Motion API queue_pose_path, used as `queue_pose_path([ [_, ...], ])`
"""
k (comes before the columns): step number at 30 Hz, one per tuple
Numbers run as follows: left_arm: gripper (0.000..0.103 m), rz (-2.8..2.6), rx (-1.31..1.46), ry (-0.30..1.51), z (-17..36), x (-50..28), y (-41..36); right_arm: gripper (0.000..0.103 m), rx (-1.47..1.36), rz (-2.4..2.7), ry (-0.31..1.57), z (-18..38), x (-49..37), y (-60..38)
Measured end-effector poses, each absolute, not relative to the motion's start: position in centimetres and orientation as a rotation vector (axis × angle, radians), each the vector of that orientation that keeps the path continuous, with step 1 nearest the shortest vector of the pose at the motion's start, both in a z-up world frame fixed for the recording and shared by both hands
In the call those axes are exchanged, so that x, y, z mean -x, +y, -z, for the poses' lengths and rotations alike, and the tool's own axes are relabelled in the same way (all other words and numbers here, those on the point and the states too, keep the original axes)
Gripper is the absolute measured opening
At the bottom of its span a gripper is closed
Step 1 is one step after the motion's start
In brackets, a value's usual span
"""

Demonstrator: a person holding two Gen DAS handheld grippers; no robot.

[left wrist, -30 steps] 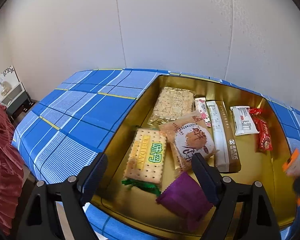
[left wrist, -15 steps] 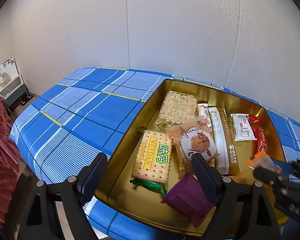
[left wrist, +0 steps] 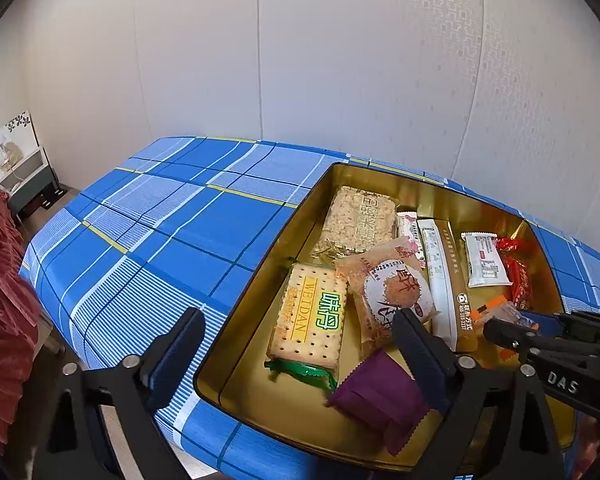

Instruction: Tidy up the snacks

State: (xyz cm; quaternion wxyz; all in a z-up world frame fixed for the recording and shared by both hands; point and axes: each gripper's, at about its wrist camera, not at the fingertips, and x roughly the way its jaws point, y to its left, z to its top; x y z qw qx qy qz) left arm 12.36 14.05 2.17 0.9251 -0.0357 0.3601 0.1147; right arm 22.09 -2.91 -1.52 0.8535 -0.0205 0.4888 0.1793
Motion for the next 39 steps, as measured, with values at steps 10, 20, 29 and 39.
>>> queue_pose_path([
  [10, 0.103, -0.192, 0.049, 0.723, -2.6, -11.6, 13.2, 0.039, -0.04, -0.416, 1.012, 1.3, -19.3, -4.2],
  [20, 0.103, -0.195, -0.063, 0.705, -2.5, -9.9, 12.3, 0.04, -0.094, -0.347, 0.903, -0.5, -15.4, -4.7],
  [29, 0.103, -0.2, -0.008, 0.795, -1.6, -8.7, 13.3, 0.046, -0.054, -0.16, 0.79, -1.4, -11.6, -4.4],
  [39, 0.103, -0.228, -0.001, 0.764, -1.9, -6.7, 13.5, 0.052, -0.051, -0.023, 0.707, -1.1, -7.7, -4.1],
])
